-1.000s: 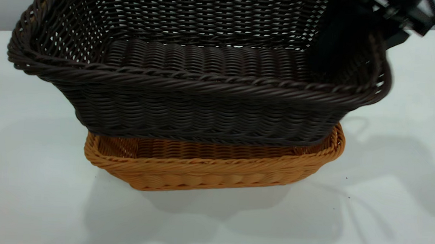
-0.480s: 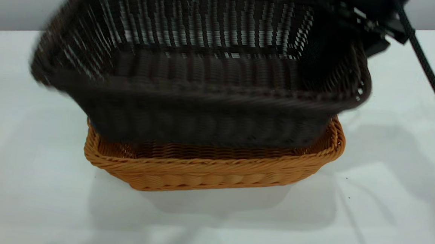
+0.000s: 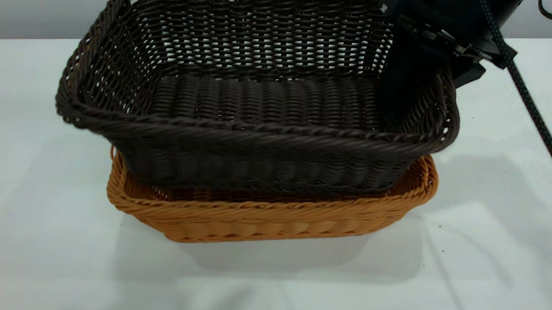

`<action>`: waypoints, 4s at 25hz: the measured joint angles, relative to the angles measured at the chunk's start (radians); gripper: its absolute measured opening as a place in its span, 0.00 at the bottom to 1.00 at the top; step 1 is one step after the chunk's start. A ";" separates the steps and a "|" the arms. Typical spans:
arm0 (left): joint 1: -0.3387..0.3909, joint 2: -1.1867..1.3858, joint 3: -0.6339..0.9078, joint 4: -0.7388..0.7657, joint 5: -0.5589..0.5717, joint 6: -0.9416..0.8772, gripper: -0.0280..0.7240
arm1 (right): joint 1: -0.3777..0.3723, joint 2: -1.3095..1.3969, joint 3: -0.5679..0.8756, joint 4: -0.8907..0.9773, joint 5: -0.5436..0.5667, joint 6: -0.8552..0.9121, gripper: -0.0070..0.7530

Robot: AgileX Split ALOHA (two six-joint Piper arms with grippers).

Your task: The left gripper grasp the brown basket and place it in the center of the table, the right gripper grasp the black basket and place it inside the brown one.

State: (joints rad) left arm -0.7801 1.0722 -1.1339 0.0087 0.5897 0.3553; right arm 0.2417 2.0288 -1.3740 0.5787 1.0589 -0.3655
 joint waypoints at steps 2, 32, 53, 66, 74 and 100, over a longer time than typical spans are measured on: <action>0.000 0.000 0.000 0.000 0.000 0.000 0.76 | 0.000 0.014 0.000 -0.008 -0.001 0.001 0.33; 0.000 0.000 0.000 0.001 0.033 0.000 0.76 | 0.000 0.060 0.000 0.025 -0.037 -0.100 0.57; 0.000 0.000 0.000 0.000 0.052 0.001 0.76 | -0.002 -0.105 -0.060 -0.132 0.011 -0.007 0.70; 0.000 -0.009 0.000 0.008 0.050 0.003 0.60 | -0.002 -0.388 -0.079 -0.085 0.049 0.005 0.45; 0.000 -0.079 0.000 0.004 0.132 -0.086 0.23 | -0.001 -0.601 -0.078 -0.079 0.036 0.005 0.04; 0.000 -0.430 0.260 0.200 0.224 -0.364 0.04 | -0.001 -1.633 0.409 -0.282 -0.181 0.001 0.01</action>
State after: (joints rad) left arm -0.7801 0.6426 -0.8737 0.2085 0.8140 -0.0091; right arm 0.2406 0.3960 -0.9652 0.2964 0.8775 -0.3647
